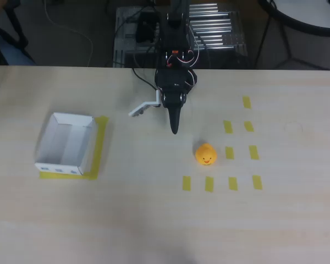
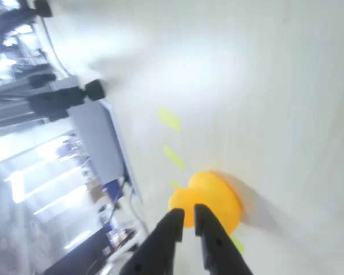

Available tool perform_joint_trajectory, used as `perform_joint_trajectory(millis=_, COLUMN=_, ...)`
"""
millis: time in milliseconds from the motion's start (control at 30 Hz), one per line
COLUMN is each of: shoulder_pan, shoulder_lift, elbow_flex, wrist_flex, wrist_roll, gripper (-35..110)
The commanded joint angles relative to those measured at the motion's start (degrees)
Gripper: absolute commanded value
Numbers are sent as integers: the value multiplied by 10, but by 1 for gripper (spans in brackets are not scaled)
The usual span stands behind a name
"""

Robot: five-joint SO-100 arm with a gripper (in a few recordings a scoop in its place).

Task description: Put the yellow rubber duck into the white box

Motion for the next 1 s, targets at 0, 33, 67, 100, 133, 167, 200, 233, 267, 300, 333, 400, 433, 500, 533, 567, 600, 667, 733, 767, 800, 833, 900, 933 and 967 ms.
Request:
perform_joint_trajectory(millis=0, shoulder_pan=-4, shoulder_lift=-150, elbow_flex=-228, wrist_flex=61, wrist_roll=-108, gripper=0)
perform_joint_trajectory(millis=33, shoulder_pan=-4, shoulder_lift=-186, elbow_flex=-276, wrist_flex=93, wrist_roll=-131, gripper=1)
perform_joint_trajectory(millis=67, shoulder_pan=-4, shoulder_lift=-216, elbow_flex=-316, wrist_flex=123, wrist_roll=-145, gripper=3)
perform_joint_trajectory(millis=100, shoulder_pan=-1, shoulder_lift=-243, elbow_flex=-352, wrist_flex=152, wrist_roll=-149, gripper=6)
perform_joint_trajectory(millis=133, shoulder_pan=6, shoulder_lift=-268, elbow_flex=-383, wrist_flex=181, wrist_roll=-177, gripper=11)
perform_joint_trajectory(millis=167, shoulder_pan=11, shoulder_lift=-289, elbow_flex=-411, wrist_flex=206, wrist_roll=-206, gripper=15)
perform_joint_trajectory(millis=200, shoulder_pan=6, shoulder_lift=-306, elbow_flex=-434, wrist_flex=227, wrist_roll=-208, gripper=20)
perform_joint_trajectory(millis=233, shoulder_pan=-3, shoulder_lift=-323, elbow_flex=-458, wrist_flex=253, wrist_roll=-224, gripper=25)
perform_joint_trajectory(millis=267, shoulder_pan=-14, shoulder_lift=-341, elbow_flex=-476, wrist_flex=279, wrist_roll=-244, gripper=31)
perform_joint_trajectory(millis=300, shoulder_pan=-30, shoulder_lift=-356, elbow_flex=-490, wrist_flex=303, wrist_roll=-269, gripper=37)
perform_joint_trajectory(millis=333, shoulder_pan=-47, shoulder_lift=-371, elbow_flex=-502, wrist_flex=328, wrist_roll=-297, gripper=44)
perform_joint_trajectory(millis=400, shoulder_pan=-72, shoulder_lift=-407, elbow_flex=-532, wrist_flex=368, wrist_roll=-328, gripper=52)
perform_joint_trajectory(millis=433, shoulder_pan=-83, shoulder_lift=-427, elbow_flex=-547, wrist_flex=387, wrist_roll=-341, gripper=53)
perform_joint_trajectory(millis=500, shoulder_pan=-99, shoulder_lift=-472, elbow_flex=-576, wrist_flex=410, wrist_roll=-343, gripper=54)
perform_joint_trajectory(millis=533, shoulder_pan=-108, shoulder_lift=-499, elbow_flex=-587, wrist_flex=417, wrist_roll=-343, gripper=55)
perform_joint_trajectory(millis=567, shoulder_pan=-116, shoulder_lift=-528, elbow_flex=-599, wrist_flex=417, wrist_roll=-339, gripper=55)
perform_joint_trajectory(millis=600, shoulder_pan=-123, shoulder_lift=-561, elbow_flex=-612, wrist_flex=417, wrist_roll=-338, gripper=57)
perform_joint_trajectory(millis=667, shoulder_pan=-134, shoulder_lift=-622, elbow_flex=-638, wrist_flex=413, wrist_roll=-333, gripper=58)
perform_joint_trajectory(millis=733, shoulder_pan=-139, shoulder_lift=-681, elbow_flex=-670, wrist_flex=401, wrist_roll=-321, gripper=57)
perform_joint_trajectory(millis=767, shoulder_pan=-140, shoulder_lift=-708, elbow_flex=-686, wrist_flex=396, wrist_roll=-318, gripper=56)
perform_joint_trajectory(millis=800, shoulder_pan=-141, shoulder_lift=-735, elbow_flex=-702, wrist_flex=390, wrist_roll=-315, gripper=56)
perform_joint_trajectory(millis=833, shoulder_pan=-142, shoulder_lift=-760, elbow_flex=-719, wrist_flex=388, wrist_roll=-313, gripper=55)
perform_joint_trajectory(millis=900, shoulder_pan=-144, shoulder_lift=-807, elbow_flex=-753, wrist_flex=383, wrist_roll=-308, gripper=52)
perform_joint_trajectory(millis=933, shoulder_pan=-147, shoulder_lift=-830, elbow_flex=-770, wrist_flex=385, wrist_roll=-307, gripper=51)
perform_joint_trajectory(millis=967, shoulder_pan=-149, shoulder_lift=-850, elbow_flex=-787, wrist_flex=386, wrist_roll=-303, gripper=51)
